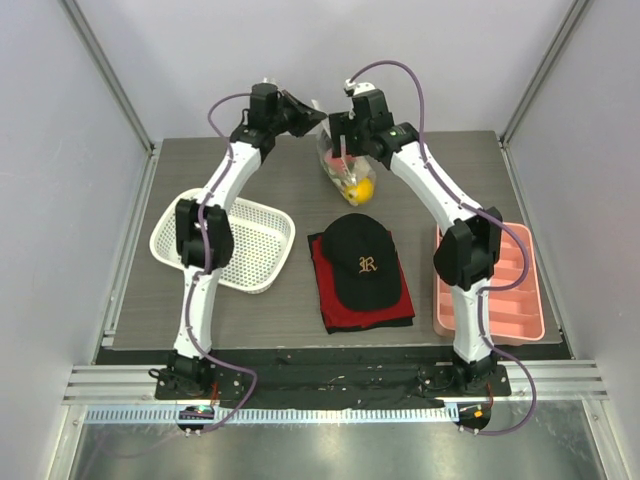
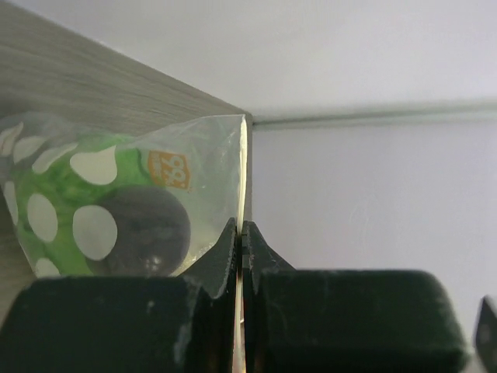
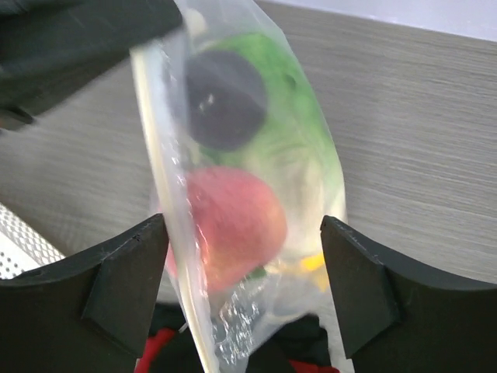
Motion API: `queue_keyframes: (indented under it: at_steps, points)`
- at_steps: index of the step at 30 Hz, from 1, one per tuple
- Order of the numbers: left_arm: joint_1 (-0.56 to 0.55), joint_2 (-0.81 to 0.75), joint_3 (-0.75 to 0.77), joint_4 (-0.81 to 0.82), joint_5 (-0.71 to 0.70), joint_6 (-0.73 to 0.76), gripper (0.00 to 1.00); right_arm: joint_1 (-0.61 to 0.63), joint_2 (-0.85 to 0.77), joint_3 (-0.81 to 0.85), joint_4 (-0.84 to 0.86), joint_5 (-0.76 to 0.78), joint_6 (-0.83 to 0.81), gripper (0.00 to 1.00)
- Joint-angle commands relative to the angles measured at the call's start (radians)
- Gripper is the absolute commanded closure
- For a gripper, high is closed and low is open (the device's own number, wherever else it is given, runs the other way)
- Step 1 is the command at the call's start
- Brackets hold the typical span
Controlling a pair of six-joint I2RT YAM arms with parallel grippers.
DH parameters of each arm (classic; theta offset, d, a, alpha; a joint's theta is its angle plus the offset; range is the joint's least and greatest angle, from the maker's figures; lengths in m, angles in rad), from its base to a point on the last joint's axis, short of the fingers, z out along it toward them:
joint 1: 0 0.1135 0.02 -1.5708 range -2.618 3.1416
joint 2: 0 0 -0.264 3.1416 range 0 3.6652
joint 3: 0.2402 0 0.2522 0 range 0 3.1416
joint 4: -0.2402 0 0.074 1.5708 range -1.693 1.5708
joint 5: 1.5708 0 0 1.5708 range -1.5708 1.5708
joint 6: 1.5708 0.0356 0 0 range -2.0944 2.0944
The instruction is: Open the zip-top bag and remove the fake food
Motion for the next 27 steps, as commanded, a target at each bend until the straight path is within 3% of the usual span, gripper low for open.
queue_keyframes:
  at_steps: [1,5,8,11,16,21,27]
  points:
    - [-0.016,-0.181,-0.083,-0.093,-0.210,-0.181,1.00,-0.001,-0.150,-0.054,0.026,-0.038,-0.114,0.13]
    - [-0.023,-0.183,-0.049,-0.176,-0.282,-0.316,1.00,-0.050,-0.290,-0.254,0.239,-0.203,-0.128,0.12]
    - [-0.028,-0.185,-0.034,-0.218,-0.324,-0.413,1.00,-0.105,-0.429,-0.506,0.488,-0.381,-0.137,0.12]
    - [-0.029,-0.194,-0.035,-0.245,-0.356,-0.465,1.00,-0.127,-0.503,-0.739,0.607,-0.483,-0.197,0.13]
    - [-0.036,-0.229,-0.060,-0.247,-0.412,-0.470,1.00,-0.127,-0.491,-0.806,0.652,-0.545,-0.211,0.24]
    - [-0.037,-0.234,-0.072,-0.253,-0.405,-0.495,1.00,-0.125,-0.459,-0.812,0.688,-0.590,-0.208,0.25]
    - [-0.042,-0.270,-0.135,-0.237,-0.432,-0.505,1.00,-0.121,-0.390,-0.786,0.675,-0.515,-0.249,0.30]
